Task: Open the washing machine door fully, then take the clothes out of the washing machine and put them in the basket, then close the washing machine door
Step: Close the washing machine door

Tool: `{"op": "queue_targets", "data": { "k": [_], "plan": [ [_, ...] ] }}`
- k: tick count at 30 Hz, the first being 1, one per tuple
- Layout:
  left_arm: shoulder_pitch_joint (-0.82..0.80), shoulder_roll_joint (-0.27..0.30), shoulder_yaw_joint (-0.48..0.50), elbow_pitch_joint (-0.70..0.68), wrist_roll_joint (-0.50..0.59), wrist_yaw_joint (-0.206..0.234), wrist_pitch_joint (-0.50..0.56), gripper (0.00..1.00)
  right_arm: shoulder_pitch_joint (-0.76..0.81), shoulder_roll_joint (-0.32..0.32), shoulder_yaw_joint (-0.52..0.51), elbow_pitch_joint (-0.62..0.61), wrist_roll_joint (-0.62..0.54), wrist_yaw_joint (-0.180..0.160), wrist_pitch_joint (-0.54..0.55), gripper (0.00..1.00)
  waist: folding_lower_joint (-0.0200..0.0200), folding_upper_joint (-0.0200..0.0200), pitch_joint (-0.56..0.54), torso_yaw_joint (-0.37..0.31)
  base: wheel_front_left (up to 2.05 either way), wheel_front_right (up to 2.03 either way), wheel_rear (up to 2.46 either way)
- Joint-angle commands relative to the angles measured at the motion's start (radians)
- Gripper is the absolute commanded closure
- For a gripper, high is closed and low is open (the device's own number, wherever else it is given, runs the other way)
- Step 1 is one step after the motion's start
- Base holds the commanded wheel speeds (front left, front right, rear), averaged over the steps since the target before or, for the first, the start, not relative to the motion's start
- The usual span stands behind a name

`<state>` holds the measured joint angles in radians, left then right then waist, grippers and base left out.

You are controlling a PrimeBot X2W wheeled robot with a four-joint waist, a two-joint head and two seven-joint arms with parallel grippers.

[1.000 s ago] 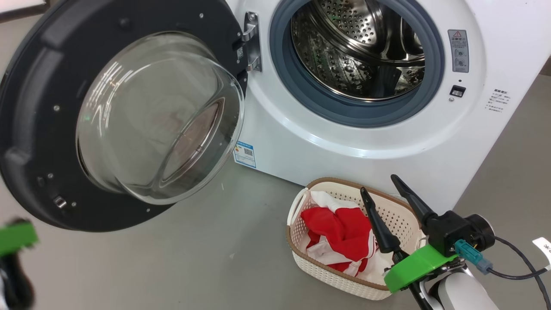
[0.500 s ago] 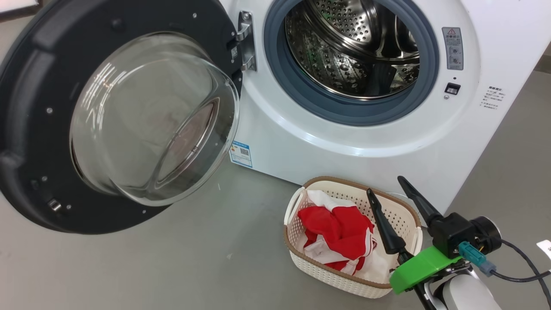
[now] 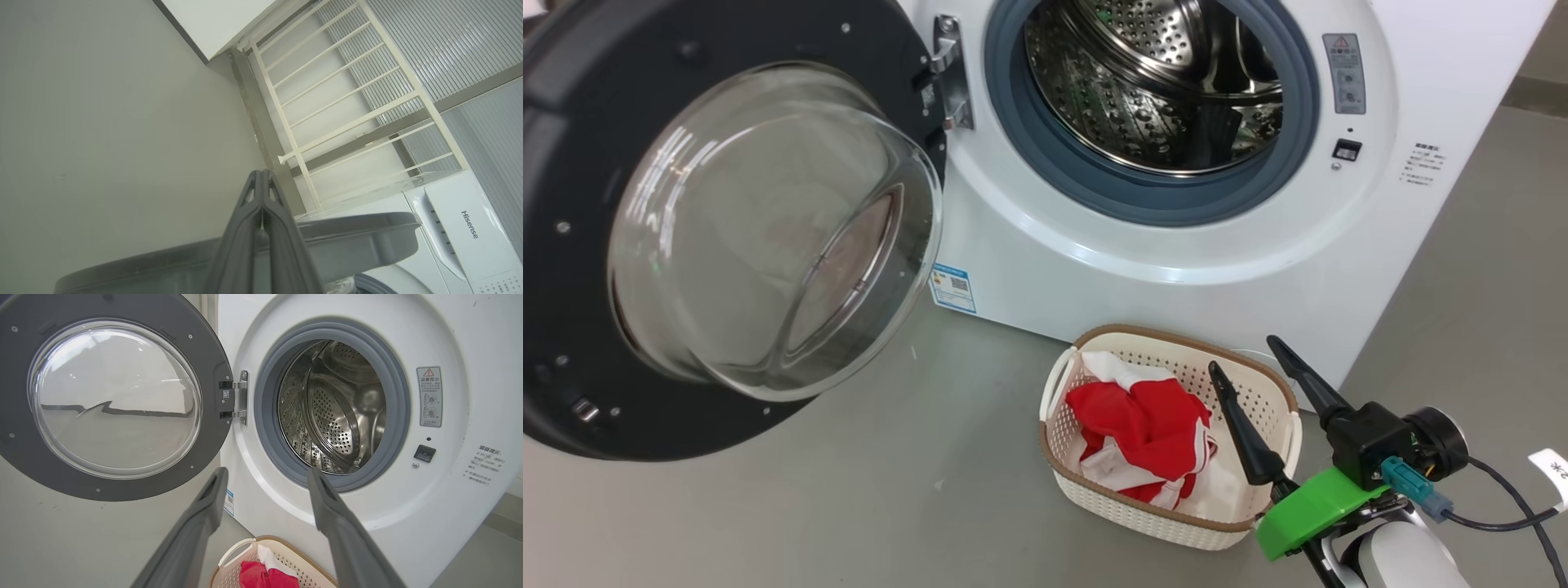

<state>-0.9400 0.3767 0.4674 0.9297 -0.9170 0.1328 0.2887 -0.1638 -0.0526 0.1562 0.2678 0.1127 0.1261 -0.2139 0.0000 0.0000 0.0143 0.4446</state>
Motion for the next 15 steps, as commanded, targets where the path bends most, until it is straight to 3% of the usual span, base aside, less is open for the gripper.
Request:
{"op": "queue_targets", "data": {
  "k": [1,8,15],
  "plan": [
    [-0.016,0.072,0.009,-0.008,-0.017,-0.017,0.024,1.0,-0.022,-0.004,0.024,-0.031,-0.01,0.005,0.002,0.0,0.0,0.0,0.009,-0.011,0.0,0.0,0.0],
    [-0.002,0.097,0.016,0.059,-0.038,-0.049,0.073,1.0,-0.02,-0.013,0.029,-0.046,-0.007,0.005,0.013,0.0,0.0,0.0,0.023,-0.028,0.0,0.0,0.0],
    [0.006,0.088,0.03,0.101,-0.084,-0.088,0.156,1.0,-0.019,-0.016,0.034,-0.047,-0.005,0.005,0.015,0.0,0.0,0.0,0.021,-0.03,0.0,0.0,0.0]
  ]
}}
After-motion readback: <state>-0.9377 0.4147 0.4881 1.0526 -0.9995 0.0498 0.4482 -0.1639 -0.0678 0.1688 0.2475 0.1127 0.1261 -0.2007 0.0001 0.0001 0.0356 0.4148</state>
